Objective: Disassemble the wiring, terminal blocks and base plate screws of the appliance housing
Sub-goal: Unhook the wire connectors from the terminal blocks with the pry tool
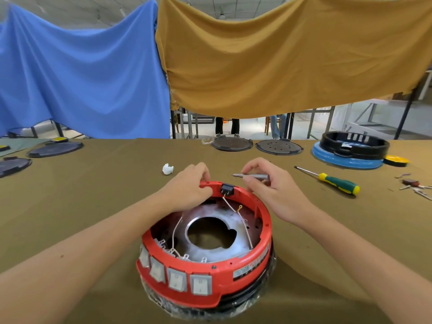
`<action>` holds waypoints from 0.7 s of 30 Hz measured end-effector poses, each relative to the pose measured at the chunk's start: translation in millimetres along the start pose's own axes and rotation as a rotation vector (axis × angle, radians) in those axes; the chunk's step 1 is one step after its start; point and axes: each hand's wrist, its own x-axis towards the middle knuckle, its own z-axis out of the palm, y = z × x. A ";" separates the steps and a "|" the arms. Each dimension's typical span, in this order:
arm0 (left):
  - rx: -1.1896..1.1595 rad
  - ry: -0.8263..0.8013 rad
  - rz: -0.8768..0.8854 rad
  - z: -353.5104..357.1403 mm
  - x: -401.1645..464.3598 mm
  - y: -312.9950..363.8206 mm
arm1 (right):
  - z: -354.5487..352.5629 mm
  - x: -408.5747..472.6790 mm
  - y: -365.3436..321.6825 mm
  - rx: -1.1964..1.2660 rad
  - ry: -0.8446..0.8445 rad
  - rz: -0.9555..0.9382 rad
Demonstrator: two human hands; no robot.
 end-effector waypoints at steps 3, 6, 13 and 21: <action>0.006 0.044 -0.106 10.6 -3.1 12.9 | 3.8 3.4 -3.0 0.001 -0.015 -0.009; 0.006 0.073 -0.245 18.6 -2.3 18.4 | 9.8 9.0 -4.4 -0.035 -0.001 -0.005; -0.196 -0.034 -0.500 15.9 9.2 23.6 | 16.8 19.6 -4.6 -0.116 0.009 -0.017; -0.104 -0.056 -0.557 20.7 14.3 20.0 | 17.0 26.2 -5.7 -0.200 -0.022 -0.027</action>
